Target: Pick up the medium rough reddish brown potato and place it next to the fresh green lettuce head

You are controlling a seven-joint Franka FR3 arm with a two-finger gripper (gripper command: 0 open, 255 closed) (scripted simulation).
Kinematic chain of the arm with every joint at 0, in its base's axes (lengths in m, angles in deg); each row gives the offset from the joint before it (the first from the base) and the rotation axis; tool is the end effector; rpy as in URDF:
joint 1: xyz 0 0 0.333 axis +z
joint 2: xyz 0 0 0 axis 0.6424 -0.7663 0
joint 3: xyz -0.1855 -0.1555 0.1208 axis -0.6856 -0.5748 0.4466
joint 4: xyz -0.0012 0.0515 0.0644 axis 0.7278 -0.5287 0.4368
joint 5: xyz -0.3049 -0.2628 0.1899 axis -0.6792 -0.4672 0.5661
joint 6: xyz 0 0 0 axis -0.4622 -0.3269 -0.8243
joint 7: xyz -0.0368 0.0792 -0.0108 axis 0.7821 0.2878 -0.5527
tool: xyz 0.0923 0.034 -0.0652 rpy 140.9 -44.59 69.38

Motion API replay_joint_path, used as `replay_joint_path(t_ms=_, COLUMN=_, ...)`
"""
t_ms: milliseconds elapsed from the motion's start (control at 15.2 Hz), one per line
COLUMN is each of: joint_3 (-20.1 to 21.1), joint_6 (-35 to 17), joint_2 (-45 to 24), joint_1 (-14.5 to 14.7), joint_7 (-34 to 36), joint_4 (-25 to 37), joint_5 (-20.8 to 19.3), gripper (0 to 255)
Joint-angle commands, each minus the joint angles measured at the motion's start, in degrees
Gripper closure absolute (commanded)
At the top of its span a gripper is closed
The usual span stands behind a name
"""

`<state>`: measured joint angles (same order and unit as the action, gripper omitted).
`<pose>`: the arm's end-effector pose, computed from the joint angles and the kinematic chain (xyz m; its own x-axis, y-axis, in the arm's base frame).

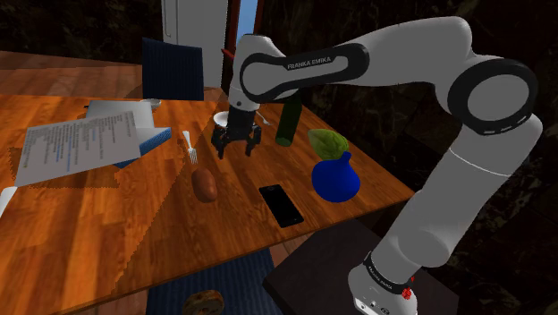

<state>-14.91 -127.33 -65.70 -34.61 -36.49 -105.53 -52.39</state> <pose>0.5674 0.2102 0.3560 0.9747 -0.2105 -0.0755 -0.2161 -0.9734 -0.0761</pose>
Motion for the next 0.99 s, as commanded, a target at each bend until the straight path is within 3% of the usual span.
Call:
replay_joint_path(t_ms=0, joint_3=0.59, joint_6=-0.57, joint_2=-4.47, joint_1=0.77, joint_7=2.82, joint_4=3.42, joint_5=-0.88, gripper=0)
replay_joint_path(t_ms=396, joint_3=0.71, joint_6=0.45, joint_2=-19.08, joint_1=3.77, joint_7=9.84, joint_4=17.57, joint_5=-3.84, gripper=0)
replay_joint_path(t_ms=924, joint_3=0.55, joint_6=-4.57, joint_2=-21.58, joint_1=4.41, joint_7=10.29, joint_4=15.00, joint_5=-4.31, gripper=0)
